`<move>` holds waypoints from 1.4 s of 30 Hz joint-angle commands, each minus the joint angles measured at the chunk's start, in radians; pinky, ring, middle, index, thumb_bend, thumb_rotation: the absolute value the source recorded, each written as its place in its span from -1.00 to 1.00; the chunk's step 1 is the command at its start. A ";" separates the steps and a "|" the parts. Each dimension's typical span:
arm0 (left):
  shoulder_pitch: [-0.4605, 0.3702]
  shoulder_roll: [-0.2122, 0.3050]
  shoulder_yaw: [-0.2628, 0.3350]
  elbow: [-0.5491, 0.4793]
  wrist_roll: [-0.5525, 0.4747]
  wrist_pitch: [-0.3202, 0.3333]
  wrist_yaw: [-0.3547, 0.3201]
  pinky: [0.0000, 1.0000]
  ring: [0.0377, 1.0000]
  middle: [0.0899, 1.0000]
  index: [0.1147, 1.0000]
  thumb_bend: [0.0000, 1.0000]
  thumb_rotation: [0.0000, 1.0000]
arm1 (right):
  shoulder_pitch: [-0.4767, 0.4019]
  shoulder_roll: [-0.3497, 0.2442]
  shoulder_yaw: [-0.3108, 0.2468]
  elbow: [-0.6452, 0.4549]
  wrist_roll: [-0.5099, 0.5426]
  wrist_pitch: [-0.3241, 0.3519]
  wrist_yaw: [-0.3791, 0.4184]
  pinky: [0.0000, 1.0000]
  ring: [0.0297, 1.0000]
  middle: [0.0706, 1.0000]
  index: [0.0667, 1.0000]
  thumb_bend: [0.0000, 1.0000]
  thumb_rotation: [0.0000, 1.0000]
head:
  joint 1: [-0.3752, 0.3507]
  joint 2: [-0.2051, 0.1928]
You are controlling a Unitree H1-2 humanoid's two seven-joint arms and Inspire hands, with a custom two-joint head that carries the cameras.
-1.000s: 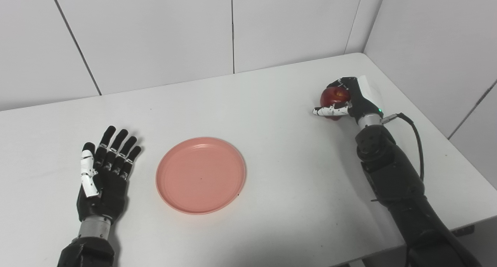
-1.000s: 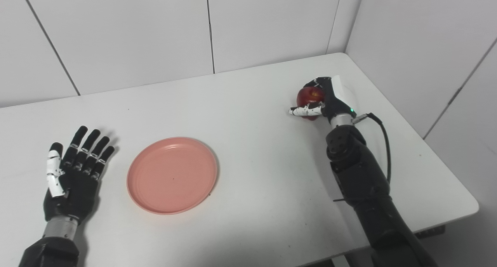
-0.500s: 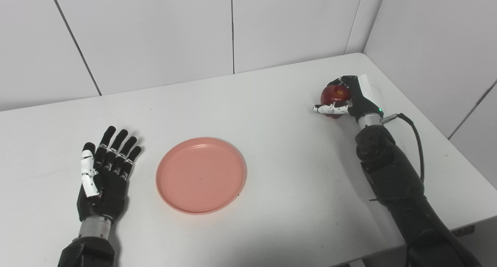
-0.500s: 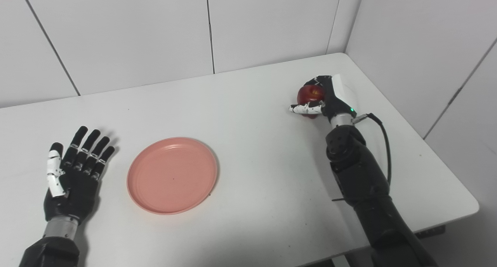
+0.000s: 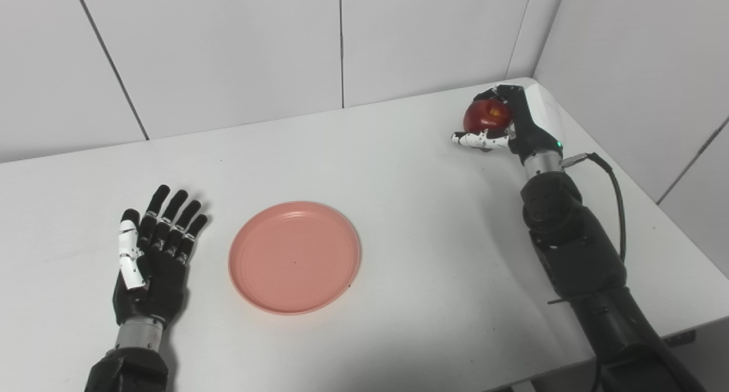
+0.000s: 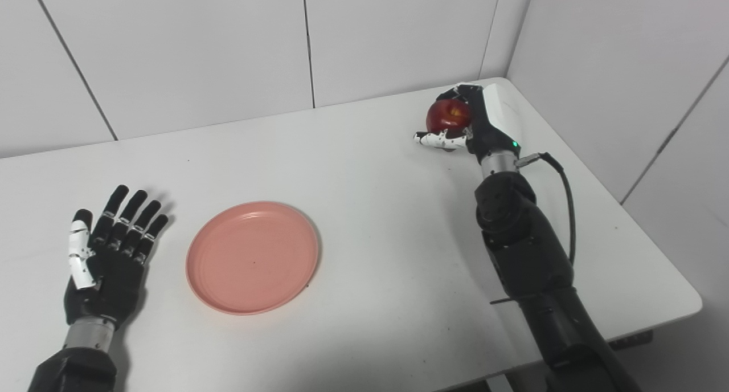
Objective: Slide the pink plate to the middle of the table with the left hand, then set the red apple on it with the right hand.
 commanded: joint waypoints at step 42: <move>0.046 -0.114 -0.082 -0.066 0.157 0.006 0.113 0.74 0.73 0.74 0.71 -0.24 1.00 | -0.100 0.318 0.352 -0.190 -0.140 -0.110 0.138 -0.42 -0.30 -0.17 -0.10 0.03 -0.74 | 0.336 0.012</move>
